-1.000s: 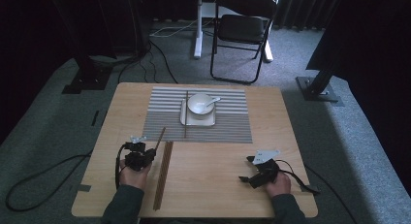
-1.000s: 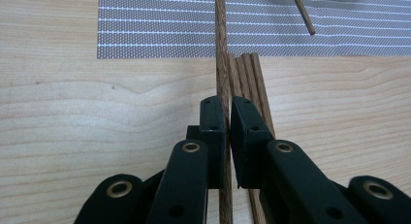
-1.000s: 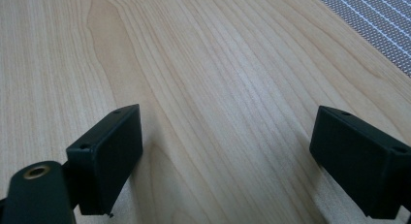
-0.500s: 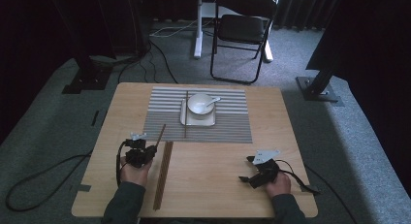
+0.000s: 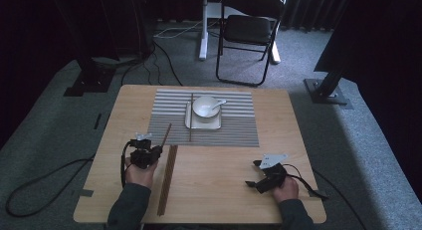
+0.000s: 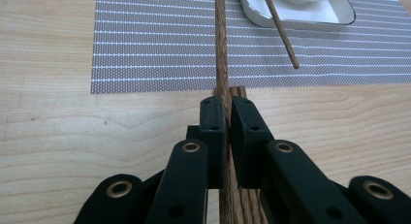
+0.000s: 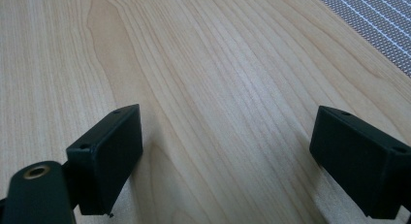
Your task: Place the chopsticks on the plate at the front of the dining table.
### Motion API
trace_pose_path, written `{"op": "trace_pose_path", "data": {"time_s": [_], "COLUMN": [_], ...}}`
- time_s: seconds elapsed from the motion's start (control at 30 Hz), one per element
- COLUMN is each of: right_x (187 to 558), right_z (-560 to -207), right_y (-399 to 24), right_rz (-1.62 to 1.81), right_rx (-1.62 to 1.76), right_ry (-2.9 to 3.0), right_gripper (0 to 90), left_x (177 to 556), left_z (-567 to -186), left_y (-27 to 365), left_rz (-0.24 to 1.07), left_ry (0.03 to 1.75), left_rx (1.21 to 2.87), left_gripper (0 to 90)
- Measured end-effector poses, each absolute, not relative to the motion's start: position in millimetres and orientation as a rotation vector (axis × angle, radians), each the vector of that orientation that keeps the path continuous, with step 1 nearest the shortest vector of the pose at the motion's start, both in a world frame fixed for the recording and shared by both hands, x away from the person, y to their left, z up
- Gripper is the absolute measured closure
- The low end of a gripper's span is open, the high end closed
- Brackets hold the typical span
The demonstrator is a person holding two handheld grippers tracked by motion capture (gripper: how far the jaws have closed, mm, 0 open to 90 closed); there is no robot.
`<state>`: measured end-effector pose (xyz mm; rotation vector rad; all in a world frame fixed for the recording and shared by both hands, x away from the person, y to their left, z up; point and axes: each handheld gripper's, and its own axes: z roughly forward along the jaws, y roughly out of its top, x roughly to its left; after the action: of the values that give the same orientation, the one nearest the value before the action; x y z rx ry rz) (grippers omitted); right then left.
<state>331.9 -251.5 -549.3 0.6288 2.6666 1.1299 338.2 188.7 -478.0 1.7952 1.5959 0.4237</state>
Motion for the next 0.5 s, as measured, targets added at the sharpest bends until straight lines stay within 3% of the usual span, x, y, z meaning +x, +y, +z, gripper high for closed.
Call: {"op": "trace_pose_path", "data": {"time_s": [0.5], "right_x": [331.8], "right_z": [-549.3], "right_y": [-251.5], "right_rz": [1.13], "right_rx": [0.629], "right_ry": [2.666], "right_gripper": [11.1], "left_x": [344.9], "left_z": [-470.6], "left_y": [186.4], "left_rz": [0.432], "left_ry": [1.592], "left_rx": [1.778], "left_gripper": [84.1]}}
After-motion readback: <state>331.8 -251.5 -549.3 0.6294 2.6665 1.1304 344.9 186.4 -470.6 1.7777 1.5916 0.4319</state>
